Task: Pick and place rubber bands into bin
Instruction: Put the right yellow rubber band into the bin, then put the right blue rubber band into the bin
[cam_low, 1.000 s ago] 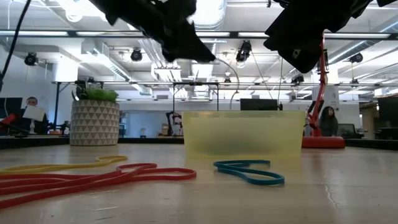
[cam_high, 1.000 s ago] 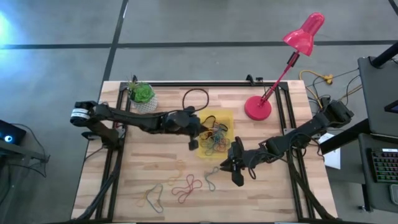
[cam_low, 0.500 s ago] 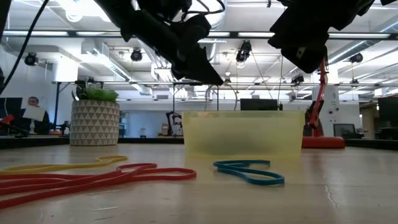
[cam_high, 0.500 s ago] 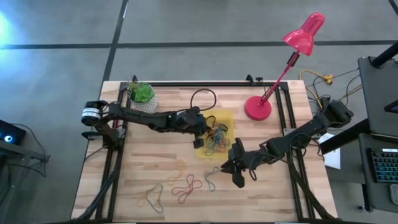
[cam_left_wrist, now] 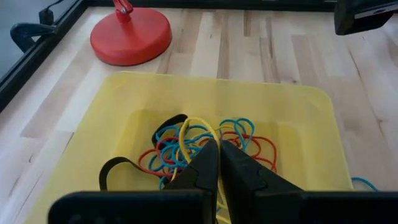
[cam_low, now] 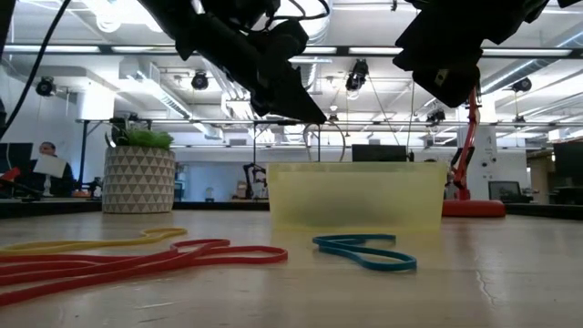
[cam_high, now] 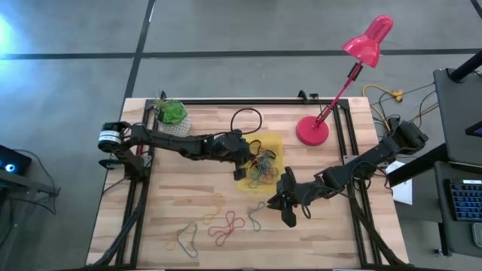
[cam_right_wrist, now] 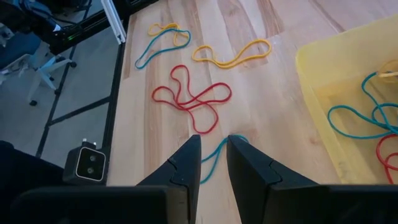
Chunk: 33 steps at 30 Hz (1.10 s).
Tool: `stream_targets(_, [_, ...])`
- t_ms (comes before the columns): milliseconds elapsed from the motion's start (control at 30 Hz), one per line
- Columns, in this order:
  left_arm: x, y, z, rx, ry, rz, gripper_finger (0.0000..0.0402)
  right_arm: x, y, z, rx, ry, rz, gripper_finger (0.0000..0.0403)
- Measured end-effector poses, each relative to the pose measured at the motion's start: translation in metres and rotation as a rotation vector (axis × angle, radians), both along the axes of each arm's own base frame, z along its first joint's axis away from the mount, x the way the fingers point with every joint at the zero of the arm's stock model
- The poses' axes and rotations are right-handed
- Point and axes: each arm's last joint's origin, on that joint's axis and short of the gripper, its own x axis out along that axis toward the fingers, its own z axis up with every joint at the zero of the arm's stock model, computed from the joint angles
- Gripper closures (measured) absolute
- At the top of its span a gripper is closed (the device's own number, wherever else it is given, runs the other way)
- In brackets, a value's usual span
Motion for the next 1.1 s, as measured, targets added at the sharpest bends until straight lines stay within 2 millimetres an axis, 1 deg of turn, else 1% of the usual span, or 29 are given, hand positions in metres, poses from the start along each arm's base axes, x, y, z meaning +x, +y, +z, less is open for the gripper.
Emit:
stream_targets(167, [0.000, 0.000, 0.000, 0.000, 0.000, -0.002, 0.0401, 0.000, 0.000, 0.000, 0.000, 0.000, 0.000, 0.0335])
stream_targets(233, [0.000, 0.000, 0.000, 0.000, 0.000, -0.001, 0.0395, 0.000, 0.000, 0.000, 0.000, 0.000, 0.000, 0.0335])
stream_targets(533, [0.000, 0.000, 0.000, -0.001, -0.001, -0.001, 0.0314, 0.000, 0.000, 0.000, 0.000, -0.001, -0.001, 0.0335])
stream_targets(600, [0.000, 0.000, 0.000, -0.025, -0.002, 0.011, 0.0304, 0.000, 0.000, 0.000, -0.001, -0.001, -0.002, 0.0335])
stream_targets(700, [-0.004, -0.002, 0.003, -0.128, 0.006, 0.018, 0.0299, 0.000, 0.000, 0.000, -0.005, -0.002, 0.001, 0.0335])
stream_targets(867, [-0.022, -0.012, 0.013, -0.270, 0.100, -0.123, 0.0300, 0.000, 0.001, 0.000, -0.082, -0.018, 0.083, 0.0335])
stream_targets(967, [-0.038, -0.025, 0.021, -0.308, 0.174, -0.166, 0.0300, 0.000, 0.001, 0.000, -0.143, -0.037, 0.131, 0.0335])
stream_targets(1100, [-0.062, -0.043, 0.033, -0.319, 0.223, -0.210, 0.0300, 0.001, 0.002, -0.002, -0.237, -0.054, 0.196, 0.0335])
